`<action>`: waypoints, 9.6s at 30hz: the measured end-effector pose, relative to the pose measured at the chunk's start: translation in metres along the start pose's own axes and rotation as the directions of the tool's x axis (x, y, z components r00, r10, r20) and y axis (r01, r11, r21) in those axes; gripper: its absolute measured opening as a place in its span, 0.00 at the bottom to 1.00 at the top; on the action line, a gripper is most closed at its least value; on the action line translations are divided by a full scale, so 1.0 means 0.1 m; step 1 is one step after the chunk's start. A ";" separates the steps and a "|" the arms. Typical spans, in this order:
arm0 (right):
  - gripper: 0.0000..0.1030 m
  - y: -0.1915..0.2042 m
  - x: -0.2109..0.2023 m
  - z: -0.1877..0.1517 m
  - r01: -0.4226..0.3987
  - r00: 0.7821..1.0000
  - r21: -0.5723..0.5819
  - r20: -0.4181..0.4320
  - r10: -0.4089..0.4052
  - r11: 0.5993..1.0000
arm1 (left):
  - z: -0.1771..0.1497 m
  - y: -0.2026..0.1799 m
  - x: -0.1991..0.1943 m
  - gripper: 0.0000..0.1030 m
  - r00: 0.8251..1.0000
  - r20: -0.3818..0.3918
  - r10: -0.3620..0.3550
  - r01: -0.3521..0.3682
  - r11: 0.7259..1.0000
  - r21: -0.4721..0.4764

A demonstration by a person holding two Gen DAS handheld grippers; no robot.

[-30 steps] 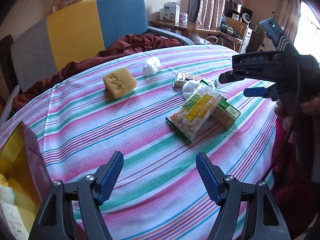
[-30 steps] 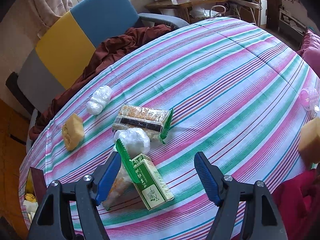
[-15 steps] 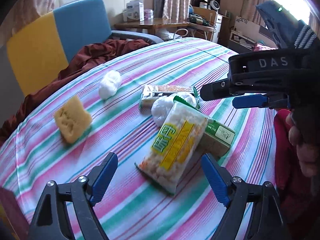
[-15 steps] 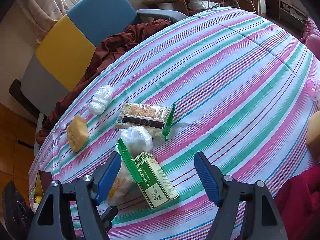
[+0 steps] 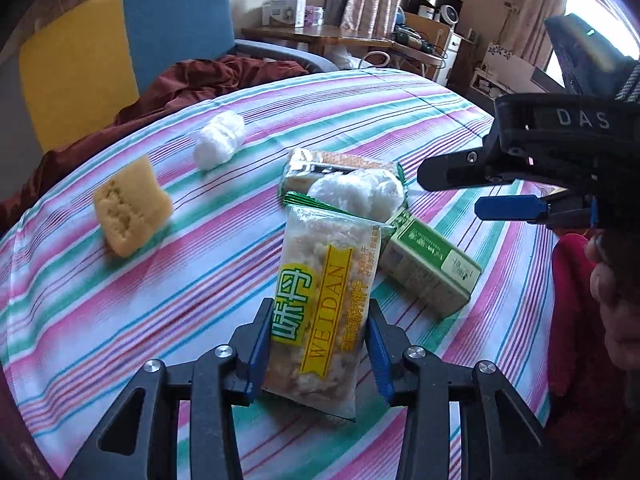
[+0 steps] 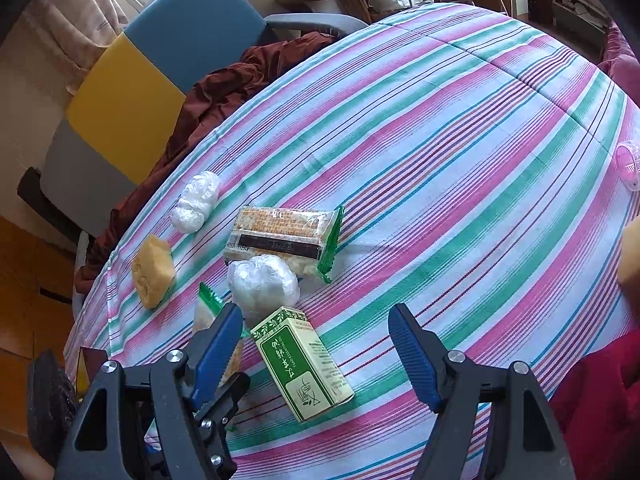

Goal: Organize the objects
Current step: 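Grasp the WEIDAN snack bag with the left gripper while the right gripper grasps the green box, then carry the WEIDAN bag into the gold tray and release it with the left gripper, then carry the green box into the gold tray and release it with the right gripper, then move both tools back toward the yellow sponge and remaining items, then grasp the yellow sponge with the left gripper and lift it, then grasp the plastic-wrapped white ball with the right gripper while the left holds the sponge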

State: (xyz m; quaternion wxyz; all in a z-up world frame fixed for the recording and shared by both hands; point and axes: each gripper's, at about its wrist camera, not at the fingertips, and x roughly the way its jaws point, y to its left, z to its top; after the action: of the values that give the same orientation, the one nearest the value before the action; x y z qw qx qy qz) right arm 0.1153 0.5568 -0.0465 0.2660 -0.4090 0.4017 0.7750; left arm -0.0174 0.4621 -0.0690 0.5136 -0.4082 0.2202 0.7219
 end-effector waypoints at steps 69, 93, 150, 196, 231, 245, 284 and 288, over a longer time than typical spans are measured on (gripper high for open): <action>0.29 0.58 0.49 -0.50 0.310 0.935 -0.493 0.006 -0.354 0.813 | -1.70 0.87 -2.05 0.41 0.948 0.104 0.301 -0.225 0.863 -0.453; 0.29 0.66 0.41 -0.61 0.323 0.931 -0.518 0.022 -0.365 0.792 | -2.33 1.75 -2.00 0.44 0.944 -0.090 0.318 -0.330 0.920 -0.210; 0.30 4.04 0.83 -2.71 -0.291 0.938 -0.745 -0.347 0.023 0.600 | -3.17 1.75 -2.94 0.62 0.819 -0.046 0.572 -0.417 0.538 -0.732; 0.44 2.14 0.03 -1.34 -0.075 0.997 -0.673 -0.065 0.043 0.736 | -2.32 1.23 -2.71 0.69 0.818 0.030 0.574 -0.463 0.688 -0.559; 0.45 0.06 -0.02 0.28 0.025 0.994 0.079 0.103 -0.033 0.997 | -0.22 1.04 -1.16 0.73 0.943 0.006 0.333 -0.308 0.876 -0.371; 0.45 0.14 0.03 0.25 -0.033 0.998 0.055 0.062 0.030 0.998 | 0.46 1.30 -0.25 0.82 0.964 -0.037 0.263 -0.255 0.879 -0.402; 0.45 0.74 0.38 0.12 -0.008 0.999 -0.191 -0.047 -0.001 0.982 | -0.80 0.23 -0.84 0.51 0.987 0.034 0.155 -0.143 0.961 -0.238; 0.45 1.00 0.42 0.35 -0.003 1.000 -0.217 -0.007 0.002 0.976 | -0.84 0.22 -0.86 0.51 0.989 0.045 0.139 -0.127 0.968 -0.215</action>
State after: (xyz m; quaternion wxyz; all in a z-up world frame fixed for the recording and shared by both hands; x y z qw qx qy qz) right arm 0.0049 0.5361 -0.0299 0.2172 -0.4378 0.3161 0.8132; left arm 0.0052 0.3436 -0.0491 0.4240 -0.4231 0.1534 0.7860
